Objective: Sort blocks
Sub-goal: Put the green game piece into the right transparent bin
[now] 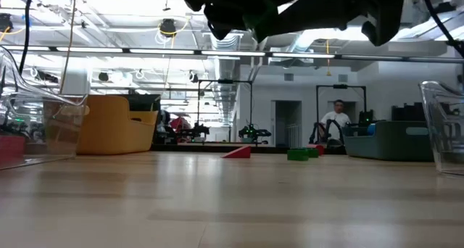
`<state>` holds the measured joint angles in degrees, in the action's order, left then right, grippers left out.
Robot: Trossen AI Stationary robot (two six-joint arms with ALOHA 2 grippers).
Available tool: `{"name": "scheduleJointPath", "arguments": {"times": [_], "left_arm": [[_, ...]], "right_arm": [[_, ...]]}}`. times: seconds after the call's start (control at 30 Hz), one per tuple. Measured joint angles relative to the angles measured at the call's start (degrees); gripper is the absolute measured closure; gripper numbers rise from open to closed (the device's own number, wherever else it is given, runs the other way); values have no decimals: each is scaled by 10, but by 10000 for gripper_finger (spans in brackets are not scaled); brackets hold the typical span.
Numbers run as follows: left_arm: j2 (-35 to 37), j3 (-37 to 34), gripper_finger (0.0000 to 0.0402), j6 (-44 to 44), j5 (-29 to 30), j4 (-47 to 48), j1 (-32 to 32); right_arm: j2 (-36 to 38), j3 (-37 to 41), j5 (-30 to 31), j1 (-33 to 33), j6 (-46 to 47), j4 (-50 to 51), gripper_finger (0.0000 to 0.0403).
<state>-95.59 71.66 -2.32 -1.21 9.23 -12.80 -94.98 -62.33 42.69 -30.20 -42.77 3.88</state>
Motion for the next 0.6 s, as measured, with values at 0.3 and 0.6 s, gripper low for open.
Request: {"name": "scheduleJointPath", "arguments": {"times": [0.3, 0.6], "left_arm": [[0, 0, 268, 10, -3, -5, 0], [0, 1, 205, 2, 11, 20, -1]], "right_arm": [[0, 0, -69, 20, -33, -19, 267], [3, 0, -65, 10, 12, 13, 330]]}}
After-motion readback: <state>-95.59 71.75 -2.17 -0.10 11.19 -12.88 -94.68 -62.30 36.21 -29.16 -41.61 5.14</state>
